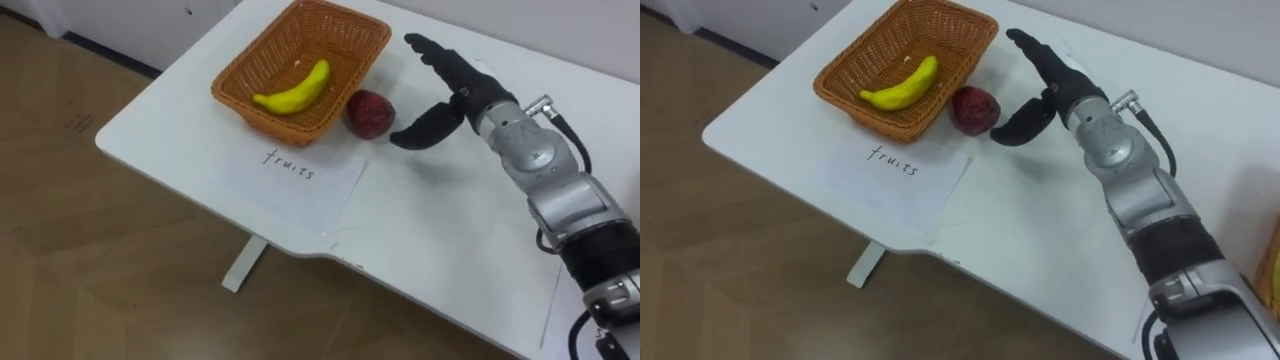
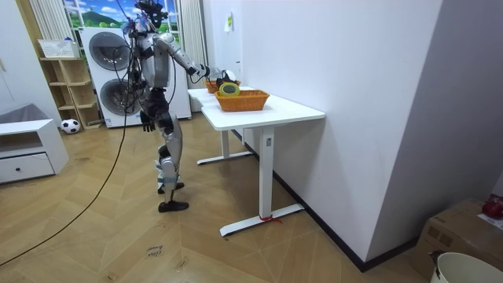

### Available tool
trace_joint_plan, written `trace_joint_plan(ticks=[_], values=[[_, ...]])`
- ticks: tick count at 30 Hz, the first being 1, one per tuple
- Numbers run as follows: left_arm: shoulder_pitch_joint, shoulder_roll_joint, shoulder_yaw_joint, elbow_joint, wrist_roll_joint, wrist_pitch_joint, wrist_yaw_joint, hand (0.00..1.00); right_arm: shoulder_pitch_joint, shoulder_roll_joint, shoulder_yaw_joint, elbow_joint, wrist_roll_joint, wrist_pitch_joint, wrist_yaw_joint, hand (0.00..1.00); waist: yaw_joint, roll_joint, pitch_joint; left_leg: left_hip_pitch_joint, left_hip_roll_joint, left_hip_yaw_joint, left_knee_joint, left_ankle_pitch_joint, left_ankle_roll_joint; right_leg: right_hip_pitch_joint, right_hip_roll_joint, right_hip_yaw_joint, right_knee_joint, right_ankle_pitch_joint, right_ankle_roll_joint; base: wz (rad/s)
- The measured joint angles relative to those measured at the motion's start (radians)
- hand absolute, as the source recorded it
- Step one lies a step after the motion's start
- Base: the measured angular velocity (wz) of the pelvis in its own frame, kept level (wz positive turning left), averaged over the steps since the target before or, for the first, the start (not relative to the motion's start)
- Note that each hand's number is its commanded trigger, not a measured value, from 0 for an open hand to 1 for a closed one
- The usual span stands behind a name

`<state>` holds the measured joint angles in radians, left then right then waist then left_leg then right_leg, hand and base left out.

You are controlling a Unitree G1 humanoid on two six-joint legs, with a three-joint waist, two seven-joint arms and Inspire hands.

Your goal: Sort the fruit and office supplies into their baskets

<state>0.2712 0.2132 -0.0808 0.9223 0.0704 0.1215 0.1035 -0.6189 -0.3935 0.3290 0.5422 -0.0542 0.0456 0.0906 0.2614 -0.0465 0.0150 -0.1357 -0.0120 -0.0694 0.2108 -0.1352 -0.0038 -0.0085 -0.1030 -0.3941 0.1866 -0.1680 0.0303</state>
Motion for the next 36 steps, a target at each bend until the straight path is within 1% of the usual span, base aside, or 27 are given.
trace_joint_plan(ticks=[1, 4, 5, 7, 10, 14, 20, 26, 36], values=[[0.0, -0.001, 0.0, 0.0, 0.0, 0.002, -0.001, 0.0, 0.0, 0.007, 0.0, 0.005, 0.015, 0.0, 0.0, 0.0, 0.001, 0.001, 0.0029, -0.001, 0.0, -0.001, 0.0, 0.0, 0.0, -0.001, 0.0, -0.003, 0.0, 0.0, 0.0, 0.0], [-0.005, -0.004, 0.0, -0.001, 0.0, 0.004, -0.007, 0.0, 0.0, 0.011, 0.0, 0.009, 0.02, 0.004, 0.0, 0.0, 0.004, 0.0, 0.0045, -0.016, 0.0, -0.005, 0.002, 0.0, 0.0, -0.012, 0.0, -0.012, 0.0, 0.0, 0.0, 0.04], [-0.005, -0.004, 0.0, -0.001, 0.0, 0.005, -0.008, 0.0, 0.0, 0.014, 0.001, 0.009, 0.024, 0.013, 0.0, 0.0, 0.006, 0.0, 0.0049, -0.016, -0.001, -0.007, 0.002, 0.0, 0.0, -0.011, -0.001, -0.021, 0.0, 0.0, 0.0, 0.04], [-0.007, -0.004, 0.0, -0.001, 0.0, 0.009, -0.008, 0.0, 0.0, 0.015, 0.0, 0.011, 0.034, 0.021, 0.0, 0.0, 0.01, 0.0, 0.0049, -0.018, -0.001, -0.011, 0.002, 0.0, 0.0, -0.011, -0.001, -0.024, 0.0, 0.0, 0.0, 0.06], [-0.008, -0.005, 0.0, -0.002, 0.001, 0.014, -0.008, 0.0, 0.0, 0.017, 0.001, 0.028, 0.05, 0.022, 0.0, 0.0, 0.021, 0.0, 0.0048, -0.019, -0.001, -0.013, 0.002, 0.0, 0.0, -0.01, -0.001, -0.025, 0.0, 0.0, 0.0, 0.06], [-0.008, -0.006, 0.0, -0.002, 0.003, 0.025, -0.01, 0.0, 0.0, 0.032, 0.0, 0.076, 0.051, 0.022, 0.005, 0.0, 0.022, 0.0, 0.0049, -0.026, -0.002, -0.013, 0.008, 0.0, 0.0, -0.011, -0.001, -0.024, -0.001, -0.001, 0.001, 0.08], [-0.01, -0.006, 0.0, -0.003, 0.006, 0.024, -0.022, 0.0, 0.0, 0.032, 0.0, 0.118, 0.051, 0.022, 0.009, 0.0, 0.023, 0.001, 0.0056, -0.03, -0.002, -0.014, 0.012, 0.0, 0.0, -0.009, -0.001, -0.021, -0.001, -0.002, 0.003, 0.03], [-0.008, -0.006, 0.0, -0.012, 0.006, 0.024, -0.026, 0.0, 0.0, 0.032, 0.0, 0.119, 0.052, 0.022, 0.009, 0.0, 0.022, 0.001, 0.0068, -0.033, -0.002, -0.01, 0.011, 0.0, 0.0, -0.011, -0.001, -0.02, 0.001, -0.003, 0.005, 0.0], [-0.008, -0.006, 0.0, -0.024, 0.01, 0.024, -0.026, 0.0, 0.0, 0.032, 0.0, 0.124, 0.051, 0.022, 0.007, 0.0, 0.023, 0.0, 0.0066, -0.03, -0.002, -0.01, 0.012, 0.0, 0.0, -0.009, -0.001, -0.019, 0.001, -0.004, 0.005, 0.0]])
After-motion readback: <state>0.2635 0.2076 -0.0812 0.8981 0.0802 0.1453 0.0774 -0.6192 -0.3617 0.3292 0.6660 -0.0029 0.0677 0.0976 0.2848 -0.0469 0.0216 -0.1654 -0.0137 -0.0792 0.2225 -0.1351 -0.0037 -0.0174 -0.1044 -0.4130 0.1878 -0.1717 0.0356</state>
